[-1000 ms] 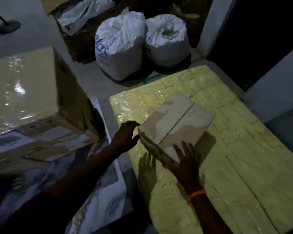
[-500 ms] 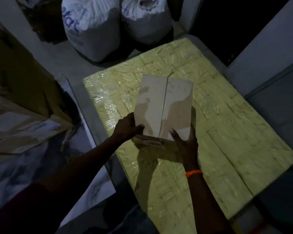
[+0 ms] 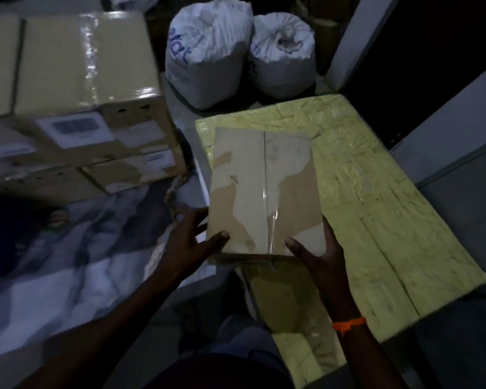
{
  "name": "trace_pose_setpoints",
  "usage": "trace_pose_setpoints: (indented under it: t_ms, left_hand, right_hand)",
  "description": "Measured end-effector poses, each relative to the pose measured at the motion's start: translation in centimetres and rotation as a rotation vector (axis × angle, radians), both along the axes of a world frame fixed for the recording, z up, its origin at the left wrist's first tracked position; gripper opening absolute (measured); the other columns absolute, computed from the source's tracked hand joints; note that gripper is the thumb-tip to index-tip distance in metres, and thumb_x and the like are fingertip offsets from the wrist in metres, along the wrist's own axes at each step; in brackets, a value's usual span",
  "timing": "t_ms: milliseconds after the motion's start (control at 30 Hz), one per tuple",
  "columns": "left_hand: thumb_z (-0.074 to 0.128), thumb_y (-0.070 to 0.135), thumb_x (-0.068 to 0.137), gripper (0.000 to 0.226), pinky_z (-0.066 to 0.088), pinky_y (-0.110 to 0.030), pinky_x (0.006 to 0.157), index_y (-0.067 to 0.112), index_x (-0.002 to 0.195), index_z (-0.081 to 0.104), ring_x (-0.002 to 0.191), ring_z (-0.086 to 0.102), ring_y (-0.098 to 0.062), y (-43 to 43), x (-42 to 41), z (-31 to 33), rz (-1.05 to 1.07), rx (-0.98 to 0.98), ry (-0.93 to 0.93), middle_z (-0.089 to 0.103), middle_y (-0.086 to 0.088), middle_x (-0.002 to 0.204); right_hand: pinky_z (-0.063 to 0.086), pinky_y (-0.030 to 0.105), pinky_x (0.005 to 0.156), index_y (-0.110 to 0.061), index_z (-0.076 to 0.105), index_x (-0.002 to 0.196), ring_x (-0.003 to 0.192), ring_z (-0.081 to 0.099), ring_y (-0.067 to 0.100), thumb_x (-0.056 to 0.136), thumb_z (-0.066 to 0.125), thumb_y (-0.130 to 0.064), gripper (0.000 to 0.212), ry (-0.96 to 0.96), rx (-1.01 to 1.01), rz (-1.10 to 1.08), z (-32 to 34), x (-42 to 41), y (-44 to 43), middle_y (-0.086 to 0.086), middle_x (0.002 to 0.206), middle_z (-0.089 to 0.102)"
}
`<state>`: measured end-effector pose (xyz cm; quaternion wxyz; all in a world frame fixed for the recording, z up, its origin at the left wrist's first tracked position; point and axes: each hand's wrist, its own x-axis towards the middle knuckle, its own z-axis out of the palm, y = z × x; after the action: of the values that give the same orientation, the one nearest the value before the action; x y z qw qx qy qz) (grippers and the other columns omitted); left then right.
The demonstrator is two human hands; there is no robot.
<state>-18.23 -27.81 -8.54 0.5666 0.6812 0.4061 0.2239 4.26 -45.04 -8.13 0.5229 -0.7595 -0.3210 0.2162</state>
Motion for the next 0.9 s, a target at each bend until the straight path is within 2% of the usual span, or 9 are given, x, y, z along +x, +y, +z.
trace_pose_setpoints:
  t_ms: [67, 167, 233, 300, 433, 567, 667, 767, 900]
  left_hand:
    - [0.083, 0.036, 0.084, 0.055, 0.053, -0.015, 0.091, 0.027, 0.131, 0.057, 0.118, 0.061, 0.006, -2.5, -4.4, 0.1, 0.095, -0.015, -0.027, 0.063, 0.013, 0.132]
    - [0.083, 0.040, 0.079, 0.057, 0.054, -0.011, 0.078, 0.030, 0.129, 0.056, 0.113, 0.060, 0.014, -5.9, -9.9, -0.4, 0.241, -0.076, -0.046, 0.062, 0.021, 0.129]
    - [0.084, 0.056, 0.076, 0.067, 0.058, -0.023, 0.086, 0.027, 0.131, 0.058, 0.119, 0.062, 0.003, -7.7, -13.3, -1.2, 0.310, -0.104, -0.034, 0.064, 0.018, 0.131]
    - [0.083, 0.057, 0.076, 0.069, 0.060, -0.034, 0.089, 0.027, 0.132, 0.058, 0.123, 0.062, -0.008, -9.0, -16.2, -1.7, 0.387, -0.139, -0.029, 0.065, 0.015, 0.131]
    - [0.080, 0.039, 0.077, 0.061, 0.061, -0.025, 0.082, 0.027, 0.131, 0.055, 0.122, 0.059, -0.008, -10.4, -20.5, -2.1, 0.516, -0.174, -0.058, 0.062, 0.017, 0.128]
    - [0.083, 0.059, 0.069, 0.078, 0.060, -0.042, 0.092, 0.025, 0.133, 0.056, 0.124, 0.061, -0.010, -10.3, -23.5, -3.5, 0.635, -0.182, -0.074, 0.065, 0.011, 0.133]
    - [0.080, 0.062, 0.064, 0.080, 0.060, -0.040, 0.092, 0.027, 0.132, 0.056, 0.123, 0.062, -0.008, -10.1, -24.7, -4.1, 0.677, -0.153, -0.066, 0.065, 0.014, 0.130]
    - [0.086, 0.056, 0.073, 0.069, 0.059, -0.034, 0.091, 0.031, 0.130, 0.056, 0.121, 0.060, -0.002, -10.2, -25.2, -4.6, 0.672, -0.142, -0.042, 0.063, 0.020, 0.130]
    - [0.078, 0.034, 0.082, 0.051, 0.058, -0.017, 0.080, 0.039, 0.126, 0.053, 0.112, 0.057, 0.016, -10.6, -24.6, -4.4, 0.688, -0.120, -0.024, 0.064, 0.032, 0.120]
  right_hand:
    - [0.025, 0.036, 0.127, -0.048, 0.035, 0.155, 0.150, 0.027, -0.006, 0.074, 0.088, -0.059, 0.098, -0.030, -0.037, 0.046, -0.3, -2.8, -0.9, -0.032, 0.158, 0.035]
    - [0.023, 0.047, 0.128, -0.051, 0.032, 0.155, 0.153, 0.024, -0.001, 0.072, 0.088, -0.062, 0.101, -0.014, -0.082, 0.130, -0.8, -6.7, -1.6, -0.030, 0.161, 0.032]
    - [0.024, 0.045, 0.127, -0.053, 0.035, 0.153, 0.149, 0.028, -0.006, 0.072, 0.091, -0.056, 0.099, -0.011, -0.080, 0.203, -1.0, -9.5, -1.7, -0.035, 0.157, 0.035]
    - [0.031, 0.042, 0.125, -0.050, 0.039, 0.152, 0.143, 0.036, -0.010, 0.071, 0.093, -0.053, 0.098, 0.028, -0.103, 0.267, -1.0, -11.6, -1.3, -0.036, 0.151, 0.042]
    - [0.047, 0.040, 0.113, -0.043, 0.047, 0.150, 0.133, 0.055, 0.001, 0.071, 0.092, -0.053, 0.092, 0.065, -0.149, 0.454, -1.2, -14.4, 1.1, -0.023, 0.142, 0.059]
    - [0.054, 0.015, 0.089, -0.038, 0.047, 0.149, 0.115, 0.064, 0.000, 0.074, 0.092, -0.039, 0.087, 0.106, -0.172, 0.574, -1.6, -17.3, 3.9, -0.017, 0.130, 0.065]
    - [0.056, 0.018, 0.089, -0.048, 0.046, 0.141, 0.110, 0.065, -0.002, 0.075, 0.091, -0.036, 0.081, 0.101, -0.198, 0.592, -2.5, -18.4, 4.9, -0.020, 0.123, 0.067]
    - [0.059, 0.025, 0.091, -0.036, 0.048, 0.147, 0.108, 0.069, 0.001, 0.078, 0.091, -0.027, 0.082, 0.124, -0.217, 0.617, -3.3, -18.6, 4.7, -0.022, 0.120, 0.071]
    - [0.057, 0.017, 0.084, -0.036, 0.047, 0.146, 0.106, 0.069, -0.003, 0.080, 0.089, -0.019, 0.080, 0.155, -0.219, 0.634, -3.7, -18.3, 4.8, -0.031, 0.118, 0.068]
